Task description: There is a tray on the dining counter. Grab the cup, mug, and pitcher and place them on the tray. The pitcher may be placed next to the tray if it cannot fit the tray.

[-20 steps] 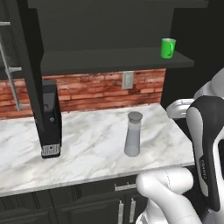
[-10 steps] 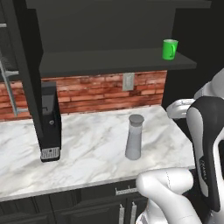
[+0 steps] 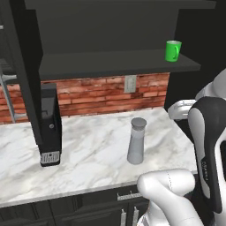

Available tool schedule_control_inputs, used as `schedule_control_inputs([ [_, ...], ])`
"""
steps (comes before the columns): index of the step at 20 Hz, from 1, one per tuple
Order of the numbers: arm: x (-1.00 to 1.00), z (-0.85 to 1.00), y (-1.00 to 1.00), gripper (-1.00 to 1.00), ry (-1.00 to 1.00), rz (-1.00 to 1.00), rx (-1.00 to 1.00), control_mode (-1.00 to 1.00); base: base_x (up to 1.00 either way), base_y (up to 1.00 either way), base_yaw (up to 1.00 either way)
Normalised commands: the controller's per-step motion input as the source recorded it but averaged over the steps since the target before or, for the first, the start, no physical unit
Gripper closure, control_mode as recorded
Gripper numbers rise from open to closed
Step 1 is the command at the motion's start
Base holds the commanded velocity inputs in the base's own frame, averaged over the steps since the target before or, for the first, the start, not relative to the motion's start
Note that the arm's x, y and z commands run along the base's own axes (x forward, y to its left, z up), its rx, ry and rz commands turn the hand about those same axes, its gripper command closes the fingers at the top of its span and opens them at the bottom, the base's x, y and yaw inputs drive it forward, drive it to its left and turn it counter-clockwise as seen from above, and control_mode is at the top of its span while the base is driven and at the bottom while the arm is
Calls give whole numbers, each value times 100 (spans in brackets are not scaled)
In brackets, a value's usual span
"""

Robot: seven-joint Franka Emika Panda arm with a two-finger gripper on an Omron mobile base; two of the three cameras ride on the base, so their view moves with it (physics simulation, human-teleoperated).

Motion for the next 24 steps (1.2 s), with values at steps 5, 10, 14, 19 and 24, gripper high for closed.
schedule_control_inputs([
  [5,0,0,0,-100,0,0,0,100,36,-5,-2],
  [10,0,0,0,-100,1,0,0,-100,1,0,0],
  [14,2,3,0,-100,0,0,0,-100,0,0,0],
  [19,4,28,-6,-100,0,0,0,-100,0,0,0],
  [24,0,50,-28,-100,-11,0,0,-100,0,0,0],
])
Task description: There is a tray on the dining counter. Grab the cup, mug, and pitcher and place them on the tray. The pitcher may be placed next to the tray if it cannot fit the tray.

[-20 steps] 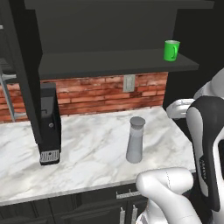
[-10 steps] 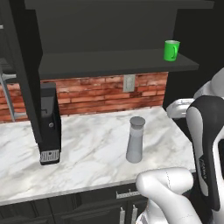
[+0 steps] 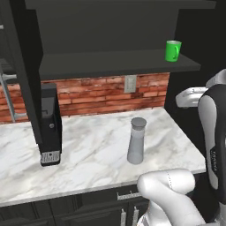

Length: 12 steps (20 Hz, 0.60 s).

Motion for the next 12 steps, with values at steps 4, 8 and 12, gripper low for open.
schedule_control_inputs([
  [4,-4,44,-26,-100,-21,0,0,-100,0,0,0],
  [8,0,35,-8,-100,-18,0,0,-100,0,0,0],
  [12,5,26,-4,-100,-11,0,-1,-100,0,0,0],
])
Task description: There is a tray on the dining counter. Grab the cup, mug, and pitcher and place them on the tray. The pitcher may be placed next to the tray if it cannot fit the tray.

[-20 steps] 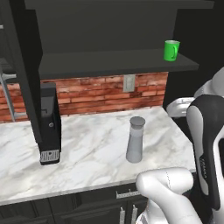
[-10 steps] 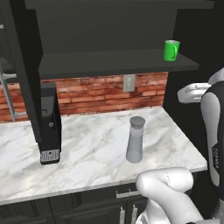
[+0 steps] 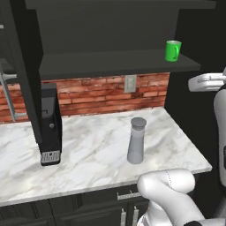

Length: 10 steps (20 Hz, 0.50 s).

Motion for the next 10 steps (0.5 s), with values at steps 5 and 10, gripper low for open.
schedule_control_inputs([
  [5,6,22,-3,-100,-7,0,-2,-100,0,0,0],
  [10,26,20,0,-100,0,0,-1,-100,0,0,0],
])
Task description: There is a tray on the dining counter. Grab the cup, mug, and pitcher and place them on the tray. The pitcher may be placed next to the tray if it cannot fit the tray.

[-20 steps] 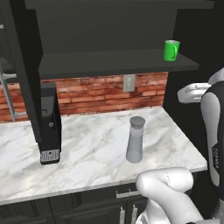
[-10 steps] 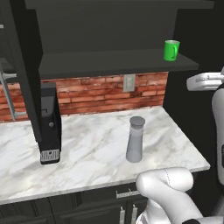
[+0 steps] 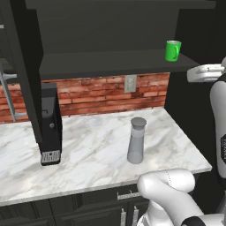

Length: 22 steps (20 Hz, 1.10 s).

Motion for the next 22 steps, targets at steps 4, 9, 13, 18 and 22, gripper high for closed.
schedule_control_inputs([
  [4,34,16,0,-100,0,0,0,-100,0,0,0],
  [9,32,7,-6,-100,0,0,0,-100,0,0,0],
  [13,28,0,-14,-100,0,0,0,-100,0,0,0],
  [18,26,0,-13,-100,0,0,0,-100,0,0,0],
  [22,34,0,-8,-100,0,0,0,-100,0,0,0],
])
